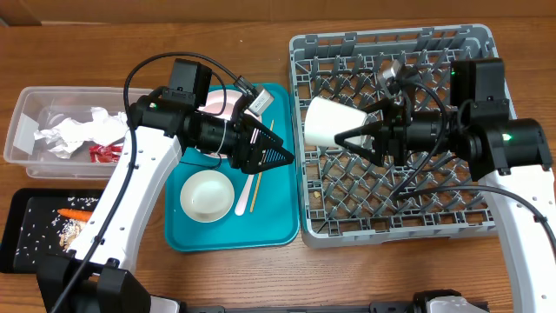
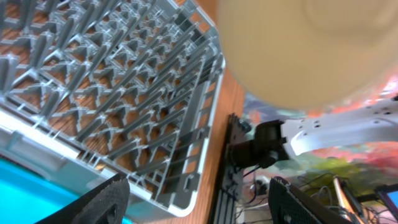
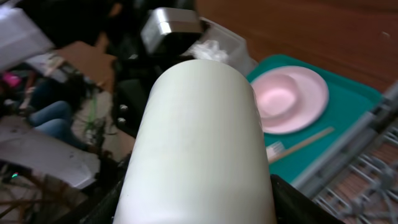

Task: Sort waste into correct bins and load items into the dishwasher
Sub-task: 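Grasp the cup with the right gripper, release left, move cup into rack, then lower the white cup upside down into the rack and open the right gripper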

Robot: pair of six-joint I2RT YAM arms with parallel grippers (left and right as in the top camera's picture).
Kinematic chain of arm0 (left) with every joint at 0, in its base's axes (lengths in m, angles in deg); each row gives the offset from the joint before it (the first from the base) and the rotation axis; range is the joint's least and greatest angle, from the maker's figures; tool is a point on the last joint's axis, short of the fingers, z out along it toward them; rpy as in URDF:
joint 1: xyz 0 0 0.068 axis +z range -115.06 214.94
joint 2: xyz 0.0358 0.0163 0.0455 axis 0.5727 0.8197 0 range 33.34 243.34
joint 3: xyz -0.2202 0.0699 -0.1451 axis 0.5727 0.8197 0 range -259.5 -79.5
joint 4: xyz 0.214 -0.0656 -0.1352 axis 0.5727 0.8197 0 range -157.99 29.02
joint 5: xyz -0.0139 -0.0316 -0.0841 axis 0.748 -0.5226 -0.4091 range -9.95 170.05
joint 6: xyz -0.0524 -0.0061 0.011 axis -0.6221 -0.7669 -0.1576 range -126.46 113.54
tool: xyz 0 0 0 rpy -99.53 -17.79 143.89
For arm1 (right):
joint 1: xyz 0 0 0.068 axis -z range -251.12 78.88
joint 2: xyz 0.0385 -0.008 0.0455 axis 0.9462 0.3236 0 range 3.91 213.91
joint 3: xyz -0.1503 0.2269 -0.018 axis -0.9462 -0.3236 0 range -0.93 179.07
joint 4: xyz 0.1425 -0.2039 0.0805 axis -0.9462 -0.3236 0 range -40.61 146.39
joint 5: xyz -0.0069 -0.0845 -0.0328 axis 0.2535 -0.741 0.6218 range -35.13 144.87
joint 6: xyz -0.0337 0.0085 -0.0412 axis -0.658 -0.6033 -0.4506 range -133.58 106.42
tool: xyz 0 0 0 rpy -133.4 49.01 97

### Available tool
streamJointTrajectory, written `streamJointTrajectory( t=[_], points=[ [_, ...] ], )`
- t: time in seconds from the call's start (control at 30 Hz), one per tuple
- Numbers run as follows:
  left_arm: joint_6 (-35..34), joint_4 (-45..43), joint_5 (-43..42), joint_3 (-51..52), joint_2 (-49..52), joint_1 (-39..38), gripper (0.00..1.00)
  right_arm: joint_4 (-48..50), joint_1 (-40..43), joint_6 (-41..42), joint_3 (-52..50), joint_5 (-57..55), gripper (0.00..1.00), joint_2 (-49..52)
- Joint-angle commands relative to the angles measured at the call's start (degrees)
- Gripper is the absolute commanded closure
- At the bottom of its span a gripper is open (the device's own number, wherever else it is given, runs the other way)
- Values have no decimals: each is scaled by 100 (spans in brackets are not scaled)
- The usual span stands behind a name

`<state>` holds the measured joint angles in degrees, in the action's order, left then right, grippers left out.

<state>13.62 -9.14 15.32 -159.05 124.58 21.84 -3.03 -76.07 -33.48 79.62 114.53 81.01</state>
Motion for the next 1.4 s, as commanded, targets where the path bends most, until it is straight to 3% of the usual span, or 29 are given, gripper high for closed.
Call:
streamJointTrajectory(
  t=[0.0,0.1,0.17,0.27,0.57,0.87,1.37],
  points=[
    [26,140,682,-87,-26,11,25,70,70,1080,9,-1825,64,-46],
    [-219,212,1196,-87,-26,11,25,-52,70,2249,9,-3853,80,-46],
    [-254,247,1388,-85,-26,-4,24,-232,70,2736,9,-4996,83,-46],
    [-304,238,1412,-85,-26,-4,22,-507,70,2898,9,-5709,85,-46],
    [-514,199,1414,-63,-22,-7,16,-1172,87,3067,7,-6286,96,201],
    [-511,177,1414,37,-22,-7,13,-1902,85,3110,7,-6304,96,1158],
    [-511,179,1414,39,-17,-11,11,-2455,87,3217,7,-6251,96,1185]
  ],
)
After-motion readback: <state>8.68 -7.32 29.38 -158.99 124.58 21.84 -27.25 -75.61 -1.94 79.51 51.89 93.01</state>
